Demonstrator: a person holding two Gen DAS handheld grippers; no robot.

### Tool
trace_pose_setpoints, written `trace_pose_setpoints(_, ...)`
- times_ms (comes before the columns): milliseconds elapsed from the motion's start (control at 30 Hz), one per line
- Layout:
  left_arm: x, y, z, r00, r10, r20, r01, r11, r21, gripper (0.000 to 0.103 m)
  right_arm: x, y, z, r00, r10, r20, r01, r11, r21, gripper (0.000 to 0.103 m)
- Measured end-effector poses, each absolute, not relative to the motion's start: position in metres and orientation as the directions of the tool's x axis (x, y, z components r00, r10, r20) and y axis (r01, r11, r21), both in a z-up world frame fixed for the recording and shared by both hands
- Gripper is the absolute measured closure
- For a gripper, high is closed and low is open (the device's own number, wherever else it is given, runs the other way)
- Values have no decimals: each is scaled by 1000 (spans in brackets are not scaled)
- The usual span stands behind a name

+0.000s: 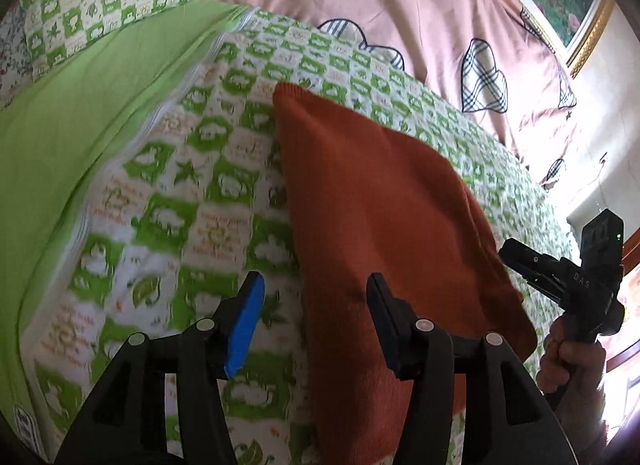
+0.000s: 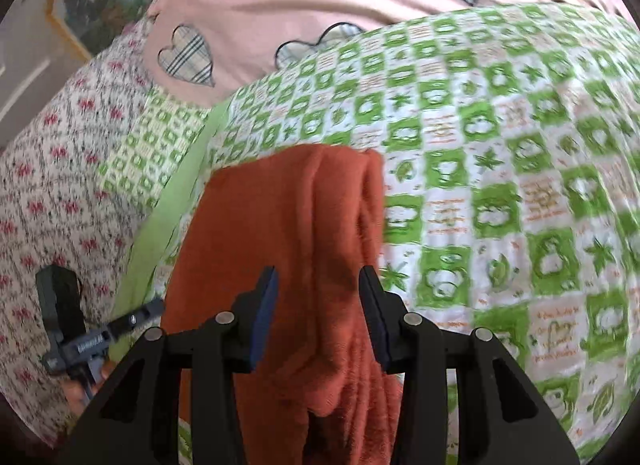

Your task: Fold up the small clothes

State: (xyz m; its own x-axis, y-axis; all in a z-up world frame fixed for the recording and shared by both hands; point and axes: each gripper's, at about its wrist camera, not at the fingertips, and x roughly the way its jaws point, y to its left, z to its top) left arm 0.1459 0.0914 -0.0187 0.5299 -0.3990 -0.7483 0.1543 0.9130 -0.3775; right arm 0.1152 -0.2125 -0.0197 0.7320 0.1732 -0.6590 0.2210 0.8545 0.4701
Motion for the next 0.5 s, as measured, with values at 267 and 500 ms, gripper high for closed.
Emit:
trace_pose_setpoints(267, 137, 88, -21, 519, -405, -752, 160, 911, -380, 48, 127, -183, -2, 704, 70, -707, 199, 936, 291, 60)
trace_pose_setpoints(500, 134, 80, -26, 499, -416, -760, 178, 908, -380, 46, 167, -181, -29, 624, 185, -759, 146, 927, 345, 92)
